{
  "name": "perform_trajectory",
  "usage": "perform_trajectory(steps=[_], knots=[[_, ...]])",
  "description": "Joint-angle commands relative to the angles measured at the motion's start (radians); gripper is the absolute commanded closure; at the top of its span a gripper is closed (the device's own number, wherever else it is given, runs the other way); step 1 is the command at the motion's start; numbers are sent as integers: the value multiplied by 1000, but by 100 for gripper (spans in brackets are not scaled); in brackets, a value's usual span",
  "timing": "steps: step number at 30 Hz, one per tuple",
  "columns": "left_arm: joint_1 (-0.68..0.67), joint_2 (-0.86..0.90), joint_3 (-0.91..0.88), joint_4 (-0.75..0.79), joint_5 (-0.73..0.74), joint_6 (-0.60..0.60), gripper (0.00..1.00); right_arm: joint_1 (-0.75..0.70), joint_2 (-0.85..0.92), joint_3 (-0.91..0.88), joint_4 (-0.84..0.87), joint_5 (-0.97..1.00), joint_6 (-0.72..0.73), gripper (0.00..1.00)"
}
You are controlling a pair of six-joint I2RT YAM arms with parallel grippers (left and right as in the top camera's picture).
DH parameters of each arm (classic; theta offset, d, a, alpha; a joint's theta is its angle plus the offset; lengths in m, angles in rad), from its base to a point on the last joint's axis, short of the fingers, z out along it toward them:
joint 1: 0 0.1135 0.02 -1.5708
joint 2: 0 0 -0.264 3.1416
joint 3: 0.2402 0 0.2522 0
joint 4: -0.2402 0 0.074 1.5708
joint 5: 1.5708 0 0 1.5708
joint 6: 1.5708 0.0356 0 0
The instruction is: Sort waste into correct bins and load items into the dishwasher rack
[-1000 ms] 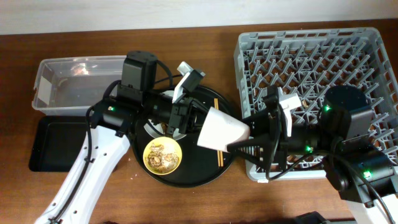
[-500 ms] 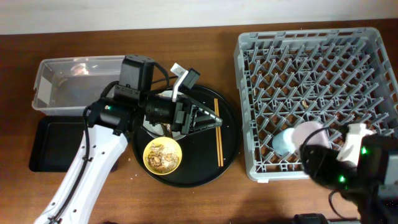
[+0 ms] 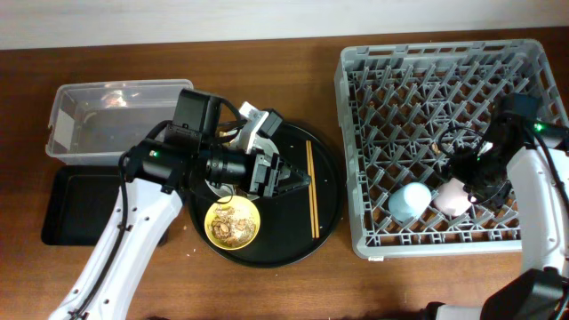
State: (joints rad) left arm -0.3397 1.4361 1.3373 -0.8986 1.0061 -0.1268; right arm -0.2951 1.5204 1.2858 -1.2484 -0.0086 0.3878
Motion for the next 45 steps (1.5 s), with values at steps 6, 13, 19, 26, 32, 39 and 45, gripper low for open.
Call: perform_trajectory(steps=[6,13,19,26,32,39,45], knots=[[-64,-9,-5,-225,-702,-159,37,-6,-515,56,-199,-356,-201,21],[-243,34,-401,28,-1122,-442,46,-6,-863,56,-245,-430,-200,7],[-309,106,-472,188,-1102,-441,56,-6,-858,48,-264,-430,-200,7],[-330,79,-378,70,-1128,-441,66,-6,-858,48,-266,-429,-200,7],[-404,82,-417,138,-1138,-441,55,-6,-858,48,-266,-429,-200,6],[-404,230,-386,122,-1126,-441,100,-6,-858,48,-266,-429,-200,6],[-323,102,-145,-248,-1276,-362,100,-6,-858,48,-267,-429,-200,6]])
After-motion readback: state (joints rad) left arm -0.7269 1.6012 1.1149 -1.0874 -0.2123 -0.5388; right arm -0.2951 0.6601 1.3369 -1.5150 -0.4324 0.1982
